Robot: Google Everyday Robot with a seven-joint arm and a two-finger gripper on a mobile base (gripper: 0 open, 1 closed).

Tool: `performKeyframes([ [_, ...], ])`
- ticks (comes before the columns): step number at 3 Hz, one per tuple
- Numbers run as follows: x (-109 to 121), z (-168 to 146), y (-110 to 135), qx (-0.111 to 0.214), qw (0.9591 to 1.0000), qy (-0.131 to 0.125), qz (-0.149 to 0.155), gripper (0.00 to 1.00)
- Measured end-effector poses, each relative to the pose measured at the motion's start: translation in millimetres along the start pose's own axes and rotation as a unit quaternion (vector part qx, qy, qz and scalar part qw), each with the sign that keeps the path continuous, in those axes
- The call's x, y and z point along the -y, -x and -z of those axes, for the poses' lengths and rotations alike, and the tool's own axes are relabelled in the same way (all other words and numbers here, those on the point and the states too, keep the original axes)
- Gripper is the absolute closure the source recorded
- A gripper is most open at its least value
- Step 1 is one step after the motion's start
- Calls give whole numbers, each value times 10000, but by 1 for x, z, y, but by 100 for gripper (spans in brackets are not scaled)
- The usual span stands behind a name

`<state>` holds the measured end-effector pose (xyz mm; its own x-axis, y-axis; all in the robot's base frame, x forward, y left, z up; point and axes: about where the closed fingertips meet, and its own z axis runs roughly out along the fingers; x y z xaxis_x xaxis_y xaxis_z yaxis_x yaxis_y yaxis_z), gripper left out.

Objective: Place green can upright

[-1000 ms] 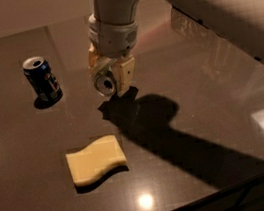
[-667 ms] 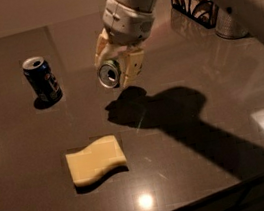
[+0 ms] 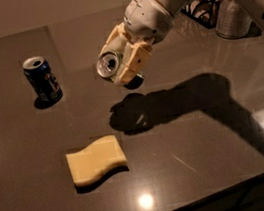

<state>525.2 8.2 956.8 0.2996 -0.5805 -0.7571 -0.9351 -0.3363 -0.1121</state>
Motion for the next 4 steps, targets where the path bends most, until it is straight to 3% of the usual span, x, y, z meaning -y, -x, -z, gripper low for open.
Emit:
performKeyframes([
  [1, 2, 4, 12, 795, 9954, -46, -526, 100],
  [2, 8, 3, 7, 1299, 9866, -115, -983, 100],
  [3, 14, -2, -2, 1646, 9775, -160, -1313, 100],
  [4, 18, -6, -9, 1999, 9688, -257, -1442, 100],
])
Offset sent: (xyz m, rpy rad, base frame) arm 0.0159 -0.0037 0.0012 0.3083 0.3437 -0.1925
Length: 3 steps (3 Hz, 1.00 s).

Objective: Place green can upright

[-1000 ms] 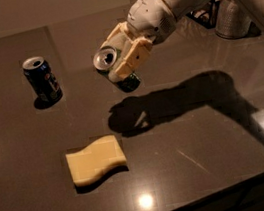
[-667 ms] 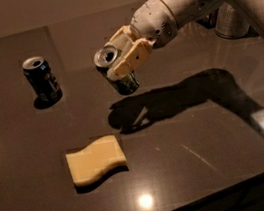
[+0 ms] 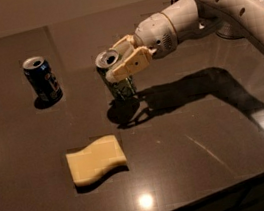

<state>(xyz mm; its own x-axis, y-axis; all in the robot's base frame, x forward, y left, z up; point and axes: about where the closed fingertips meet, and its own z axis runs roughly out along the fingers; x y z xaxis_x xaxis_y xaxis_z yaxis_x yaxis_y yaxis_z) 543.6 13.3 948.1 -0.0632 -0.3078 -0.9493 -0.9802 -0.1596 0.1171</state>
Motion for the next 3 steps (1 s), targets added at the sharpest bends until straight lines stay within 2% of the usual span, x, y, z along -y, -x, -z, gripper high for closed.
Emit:
performKeyframes([
  [1, 7, 3, -4, 483, 9987, -128, -18, 81],
  [2, 14, 6, -7, 793, 9966, -217, -76, 58],
  [3, 21, 5, -15, 808, 9961, -258, -251, 35],
])
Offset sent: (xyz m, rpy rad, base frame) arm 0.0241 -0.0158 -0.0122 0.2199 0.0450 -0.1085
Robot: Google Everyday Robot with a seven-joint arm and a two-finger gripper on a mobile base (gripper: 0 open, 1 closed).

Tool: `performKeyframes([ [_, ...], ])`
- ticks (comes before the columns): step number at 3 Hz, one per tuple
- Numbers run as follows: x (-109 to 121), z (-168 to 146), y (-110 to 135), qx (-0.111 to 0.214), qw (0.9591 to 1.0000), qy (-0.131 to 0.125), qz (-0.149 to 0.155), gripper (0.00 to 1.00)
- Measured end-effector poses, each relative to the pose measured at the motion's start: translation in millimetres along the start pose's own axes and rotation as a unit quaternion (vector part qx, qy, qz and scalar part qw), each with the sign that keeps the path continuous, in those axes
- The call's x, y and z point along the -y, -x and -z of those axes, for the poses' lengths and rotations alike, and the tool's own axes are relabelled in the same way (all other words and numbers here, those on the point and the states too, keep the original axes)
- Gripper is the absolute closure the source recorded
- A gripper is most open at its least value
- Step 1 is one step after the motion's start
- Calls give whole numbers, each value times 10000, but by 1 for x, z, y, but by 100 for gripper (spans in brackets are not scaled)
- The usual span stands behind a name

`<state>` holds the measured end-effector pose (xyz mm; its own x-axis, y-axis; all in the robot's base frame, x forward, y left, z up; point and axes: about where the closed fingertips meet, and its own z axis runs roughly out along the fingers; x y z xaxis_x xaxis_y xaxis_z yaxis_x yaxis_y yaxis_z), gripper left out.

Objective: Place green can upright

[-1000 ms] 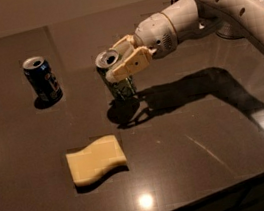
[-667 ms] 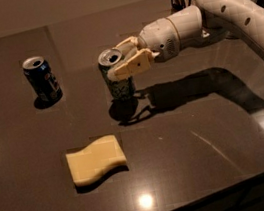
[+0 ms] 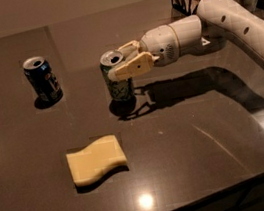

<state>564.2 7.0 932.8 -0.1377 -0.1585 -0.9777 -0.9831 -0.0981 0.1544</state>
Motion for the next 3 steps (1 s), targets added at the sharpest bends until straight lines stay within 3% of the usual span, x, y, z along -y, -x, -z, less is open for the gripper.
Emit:
performKeyframes([
  [1, 5, 0, -9, -45, 9999, -41, -139, 13],
  [2, 5, -3, -8, -45, 9999, -17, -131, 0],
  [3, 5, -3, -8, -45, 9999, -16, -131, 0],
])
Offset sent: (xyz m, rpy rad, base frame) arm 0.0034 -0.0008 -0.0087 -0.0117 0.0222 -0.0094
